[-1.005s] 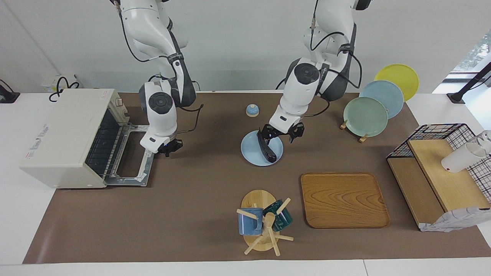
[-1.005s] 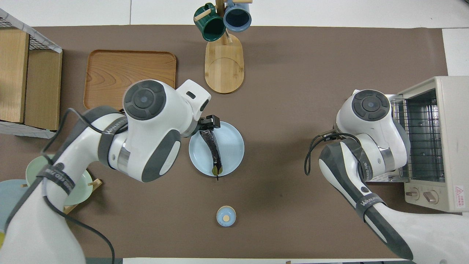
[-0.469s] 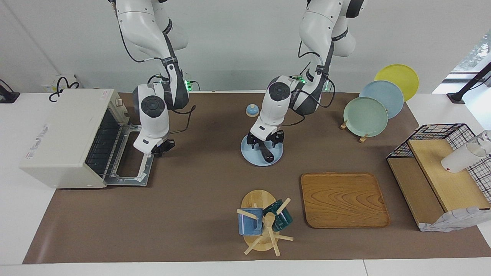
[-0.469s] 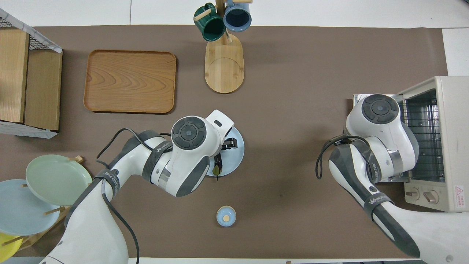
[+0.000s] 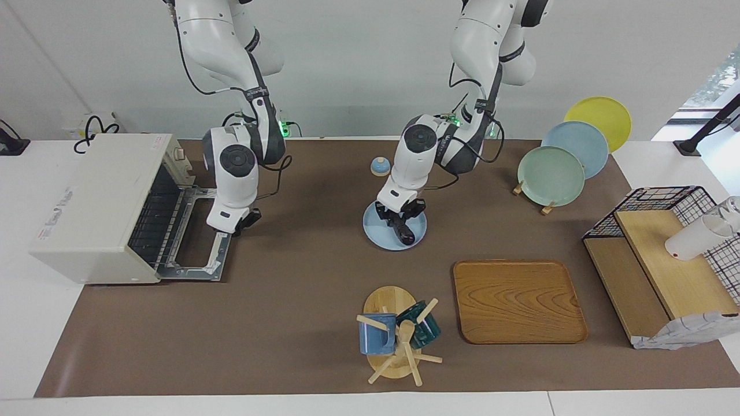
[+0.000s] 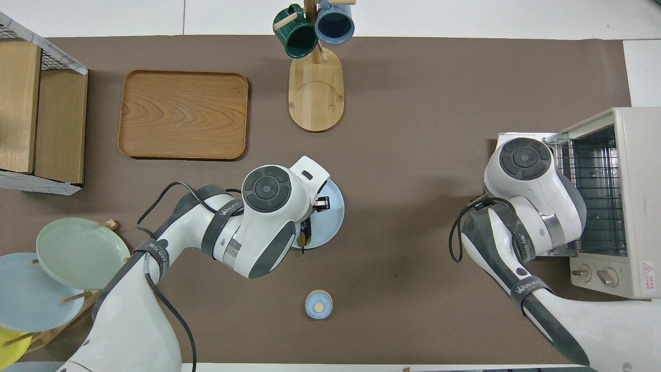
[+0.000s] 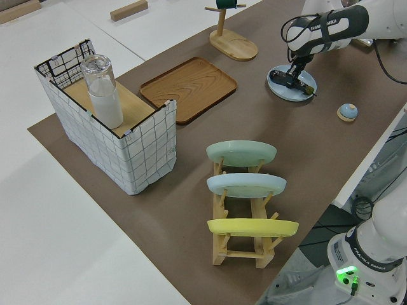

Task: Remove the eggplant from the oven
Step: 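Carry the eggplant with the left gripper onto the wooden tray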

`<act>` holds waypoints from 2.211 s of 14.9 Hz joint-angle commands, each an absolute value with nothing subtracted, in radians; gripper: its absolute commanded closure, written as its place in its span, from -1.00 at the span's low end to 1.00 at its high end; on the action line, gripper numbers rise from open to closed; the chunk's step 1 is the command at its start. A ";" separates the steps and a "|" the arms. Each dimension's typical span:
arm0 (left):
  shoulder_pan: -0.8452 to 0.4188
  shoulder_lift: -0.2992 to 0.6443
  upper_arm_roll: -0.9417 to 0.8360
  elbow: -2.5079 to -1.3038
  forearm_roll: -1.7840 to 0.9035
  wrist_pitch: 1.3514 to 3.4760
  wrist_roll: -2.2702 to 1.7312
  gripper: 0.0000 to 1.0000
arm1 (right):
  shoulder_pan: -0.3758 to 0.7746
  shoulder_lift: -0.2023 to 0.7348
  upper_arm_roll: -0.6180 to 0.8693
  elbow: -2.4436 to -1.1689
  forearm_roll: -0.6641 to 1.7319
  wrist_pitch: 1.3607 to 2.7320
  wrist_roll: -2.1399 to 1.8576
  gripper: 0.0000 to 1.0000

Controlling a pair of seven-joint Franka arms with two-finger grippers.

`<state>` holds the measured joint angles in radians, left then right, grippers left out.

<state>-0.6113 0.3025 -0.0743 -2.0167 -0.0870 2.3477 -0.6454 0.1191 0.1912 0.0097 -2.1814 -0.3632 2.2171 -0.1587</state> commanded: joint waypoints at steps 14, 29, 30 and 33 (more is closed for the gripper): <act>-0.144 0.408 -0.055 -1.568 -0.098 2.014 -0.235 1.00 | -0.069 0.058 0.011 -1.996 -0.342 1.916 -0.476 1.00; -0.104 0.565 -0.054 -1.468 -0.086 2.136 -0.129 -1.00 | -0.072 0.005 0.017 -1.689 -0.039 1.565 -0.397 -0.93; -0.103 0.534 -0.052 -1.470 -0.090 2.111 -0.129 -1.00 | -0.074 0.002 0.012 -1.689 -0.009 1.569 -0.394 -1.00; -0.087 0.422 -0.051 -1.474 -0.089 2.004 -0.138 -1.00 | -0.065 0.008 0.020 -1.677 -0.003 1.572 -0.288 -1.00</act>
<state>-0.1069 0.5219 -0.0471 -1.4544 -0.0871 2.1003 -0.1420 -0.0592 -0.0005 0.0069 -1.6993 -0.0259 1.5803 -0.3656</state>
